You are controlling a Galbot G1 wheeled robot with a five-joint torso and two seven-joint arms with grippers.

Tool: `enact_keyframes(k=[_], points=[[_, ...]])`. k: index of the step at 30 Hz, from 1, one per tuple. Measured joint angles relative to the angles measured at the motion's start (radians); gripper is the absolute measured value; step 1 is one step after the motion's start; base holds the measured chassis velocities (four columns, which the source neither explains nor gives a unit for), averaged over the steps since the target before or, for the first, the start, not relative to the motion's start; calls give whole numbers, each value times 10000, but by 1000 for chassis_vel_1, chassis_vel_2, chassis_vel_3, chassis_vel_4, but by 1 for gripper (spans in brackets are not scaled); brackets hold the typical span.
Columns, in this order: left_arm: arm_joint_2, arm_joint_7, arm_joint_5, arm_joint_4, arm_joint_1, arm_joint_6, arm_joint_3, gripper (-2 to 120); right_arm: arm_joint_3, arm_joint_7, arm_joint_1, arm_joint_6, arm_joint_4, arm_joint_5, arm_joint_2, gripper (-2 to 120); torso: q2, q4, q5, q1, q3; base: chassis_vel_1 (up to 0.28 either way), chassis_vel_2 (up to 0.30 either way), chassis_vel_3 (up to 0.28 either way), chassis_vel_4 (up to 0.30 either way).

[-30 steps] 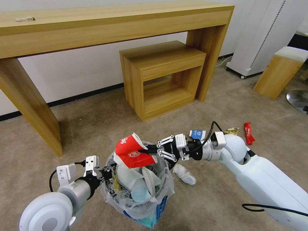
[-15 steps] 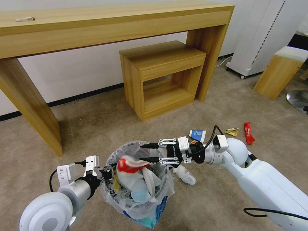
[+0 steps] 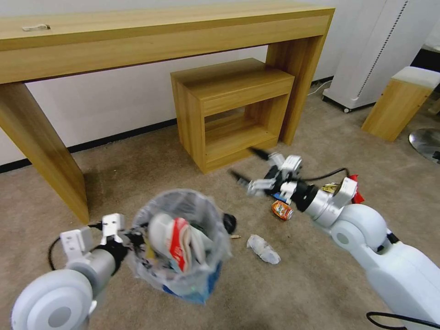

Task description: Pick up the trash bin and place the garbage on the floor into it.

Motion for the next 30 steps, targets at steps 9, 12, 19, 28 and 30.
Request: enact_keyframes(k=[9, 12, 19, 28, 30], points=[[-398, -871, 308, -173, 490, 137, -1365, 1, 1595, 1767, -2136, 880, -191, -1621, 677, 100, 1, 1, 0, 0, -1, 0, 0, 0, 0], [-481, -900, 308, -201, 597, 155, -1522, 1, 1690, 1775, -2560, 1155, -379, -1834, 810, 100, 1, 2, 0, 0, -1, 0, 0, 0, 0], [-661, -864, 169, -347, 760, 155, -1730, 1, 1647, 2087, -3478, 1700, -1136, -2266, 1047, 100, 1, 1, 2, 0, 0, 0, 0, 0, 0], [-880, -776, 274, -524, 672, 168, -1857, 1, 2206, 2330, -3975, 2349, -1421, -2475, 1519, 100, 1, 2, 0, 0, -1, 0, 0, 0, 0], [-895, -767, 312, -515, 652, 166, -1885, 1, 2284, 2341, -4027, 2401, -1448, -2479, 1565, 100, 0, 2, 0, 0, 0, 0, 0, 0, 0]])
